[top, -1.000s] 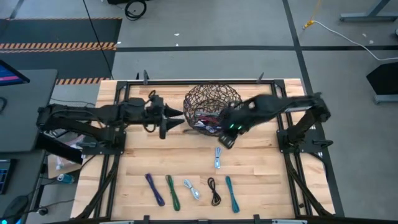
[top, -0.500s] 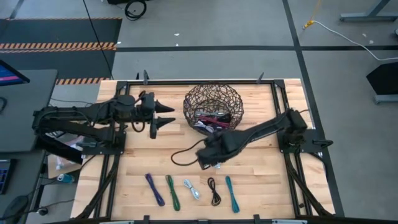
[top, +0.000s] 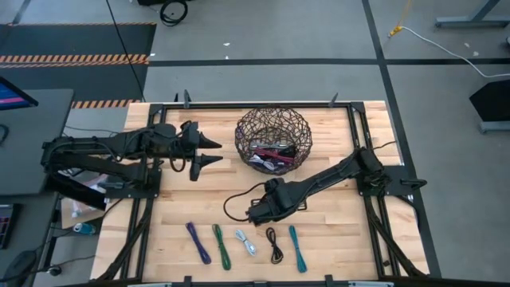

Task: Pick and place USB-C Cables
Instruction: Put the light blue charger cable into the black mesh basket

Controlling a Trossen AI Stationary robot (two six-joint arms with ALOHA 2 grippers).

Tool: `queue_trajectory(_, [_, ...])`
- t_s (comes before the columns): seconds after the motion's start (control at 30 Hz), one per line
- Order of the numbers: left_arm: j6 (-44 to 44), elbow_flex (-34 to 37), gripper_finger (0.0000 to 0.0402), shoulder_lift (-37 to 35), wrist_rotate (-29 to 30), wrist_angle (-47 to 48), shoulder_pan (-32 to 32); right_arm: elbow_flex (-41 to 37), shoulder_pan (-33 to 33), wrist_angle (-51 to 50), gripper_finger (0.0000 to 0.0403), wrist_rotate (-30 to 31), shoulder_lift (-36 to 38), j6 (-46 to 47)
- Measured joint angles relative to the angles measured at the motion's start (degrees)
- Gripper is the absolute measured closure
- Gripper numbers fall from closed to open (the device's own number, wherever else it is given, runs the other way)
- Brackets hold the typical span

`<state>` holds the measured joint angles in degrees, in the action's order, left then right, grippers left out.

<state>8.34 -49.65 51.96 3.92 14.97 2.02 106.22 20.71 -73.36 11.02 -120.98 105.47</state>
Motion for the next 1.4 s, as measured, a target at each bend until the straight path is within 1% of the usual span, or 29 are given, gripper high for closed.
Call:
queue_trajectory(0.13, [0.0, 0.0, 0.0201, 0.0, -0.1, 0.2, 0.0, -2.7, 0.0, 0.9, 0.0245, 0.7, 0.1, 0.1])
queue_trajectory(0.2, [0.0, 0.0, 0.0201, 0.0, -0.2, 0.4, 0.0, -5.1, 0.0, 3.1, 0.0239, -1.4, 0.1, 0.7])
queue_trajectory(0.3, [0.0, 0.0, 0.0201, 0.0, -2.0, 0.4, 0.0, -9.7, 0.1, 10.0, 0.0225, -6.1, 0.1, 1.1])
queue_trajectory(0.37, [0.0, 0.0, 0.0201, -0.2, -3.5, 0.4, 0.0, -12.4, 0.3, 15.3, 0.0214, -6.8, 0.1, 1.5])
queue_trajectory(0.43, [0.3, 0.0, 0.0201, -0.3, -4.9, 0.1, 0.0, -13.9, 0.3, 18.5, 0.0201, -7.0, 0.1, 1.9])
queue_trajectory(0.5, [1.0, 0.0, 0.0201, -0.3, -5.4, 0.4, 0.0, -14.3, 0.2, 18.4, 0.0189, -6.8, 0.1, 1.9])
queue_trajectory(0.6, [-0.3, 0.0, 0.0201, -0.3, -5.4, 0.3, 0.0, -14.4, -0.7, 15.0, 0.0174, -6.5, 0.3, 1.9])
queue_trajectory(0.77, [-2.0, 0.0, 0.0201, -0.3, -5.4, 0.3, 0.1, -14.4, -2.7, 11.1, 0.0161, -6.1, 0.6, 1.3])
queue_trajectory(0.83, [-2.1, 0.0, 0.0201, -0.3, -5.4, 0.4, 0.1, -14.4, -3.4, 12.6, 0.0159, -5.4, 0.6, 1.0])
queue_trajectory(0.97, [-3.1, 0.0, 0.0201, -0.3, -5.3, 0.4, 0.1, -14.4, -4.6, 14.1, 0.0158, -1.2, 0.6, 1.0])
queue_trajectory(1.07, [-3.4, 0.0, 0.0201, -0.3, -5.3, 0.4, 0.1, -14.5, -5.4, 14.3, 0.0158, -0.5, 0.6, 0.5])
queue_trajectory(1.2, [-3.7, 0.0, 0.0201, -0.3, -5.3, 0.4, 0.1, -16.6, -5.8, 15.2, 0.0158, -1.1, 0.6, 0.4])
queue_trajectory(1.3, [-3.7, 0.0, 0.0201, -0.3, -5.3, 0.4, 0.1, -18.4, -5.7, 18.1, 0.0158, -3.3, 0.6, 0.5])
queue_trajectory(1.4, [-3.7, 0.0, 0.0201, -0.3, -5.3, 0.4, 0.1, -20.0, -5.3, 20.8, 0.0158, -3.6, 0.6, 0.9])
